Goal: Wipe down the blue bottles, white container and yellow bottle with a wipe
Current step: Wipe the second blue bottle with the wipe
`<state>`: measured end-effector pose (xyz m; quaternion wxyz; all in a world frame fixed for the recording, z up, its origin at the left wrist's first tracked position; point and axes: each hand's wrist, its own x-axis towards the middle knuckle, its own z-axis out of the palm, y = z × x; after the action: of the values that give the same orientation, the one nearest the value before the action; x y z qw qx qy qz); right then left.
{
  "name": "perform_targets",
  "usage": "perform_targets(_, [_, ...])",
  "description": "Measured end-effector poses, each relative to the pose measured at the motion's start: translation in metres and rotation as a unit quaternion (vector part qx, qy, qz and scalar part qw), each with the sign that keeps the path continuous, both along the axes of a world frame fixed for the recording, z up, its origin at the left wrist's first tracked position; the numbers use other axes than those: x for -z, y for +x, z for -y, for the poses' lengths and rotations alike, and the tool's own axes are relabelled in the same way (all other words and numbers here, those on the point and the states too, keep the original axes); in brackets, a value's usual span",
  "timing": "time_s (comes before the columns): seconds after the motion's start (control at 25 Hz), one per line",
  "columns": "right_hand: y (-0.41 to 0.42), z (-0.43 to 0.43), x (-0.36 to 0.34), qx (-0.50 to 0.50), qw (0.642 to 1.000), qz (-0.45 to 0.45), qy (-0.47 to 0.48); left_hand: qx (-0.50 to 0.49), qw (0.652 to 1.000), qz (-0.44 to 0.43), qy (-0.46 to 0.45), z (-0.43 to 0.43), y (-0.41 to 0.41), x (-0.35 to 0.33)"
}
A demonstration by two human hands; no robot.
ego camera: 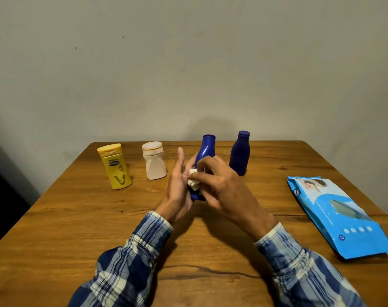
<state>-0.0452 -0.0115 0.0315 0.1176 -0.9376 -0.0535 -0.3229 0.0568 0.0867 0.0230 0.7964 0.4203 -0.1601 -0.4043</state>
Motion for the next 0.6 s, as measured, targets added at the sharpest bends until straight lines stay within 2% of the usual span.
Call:
perform_targets(0.12, [-0.002,0.002,-0.001,-0.027,0.998,-0.045,0.017,-0.011,1.0,0.001,-0.001,-0.002,0.002,0.001])
perform_targets(0.28, [0.001,0.007,-0.001,0.069,0.987,0.1,0.102,0.0,0.999,0.036,-0.003,0.0,-0.009,-0.006])
perform_targets(0.32, [0.0,0.006,-0.001,0.077,0.985,0.111,0.106,0.0,0.999,0.036,-0.003,0.001,-0.009,-0.006])
perform_targets(0.36, [-0.001,0.006,-0.001,0.062,0.989,0.094,0.092,0.003,1.0,0.027,-0.006,0.0,-0.009,-0.007])
perform_targets(0.48, [-0.003,0.002,-0.002,-0.036,0.998,-0.038,0.039,0.017,0.998,-0.037,-0.042,-0.003,0.002,-0.005])
perform_targets(0.52, [-0.003,0.004,-0.003,-0.051,0.996,-0.047,0.052,0.014,0.997,-0.054,-0.048,-0.004,0.005,-0.005])
perform_targets(0.6, [-0.002,0.013,-0.006,-0.037,0.983,0.02,0.176,-0.008,0.997,-0.054,-0.049,-0.004,0.011,-0.004])
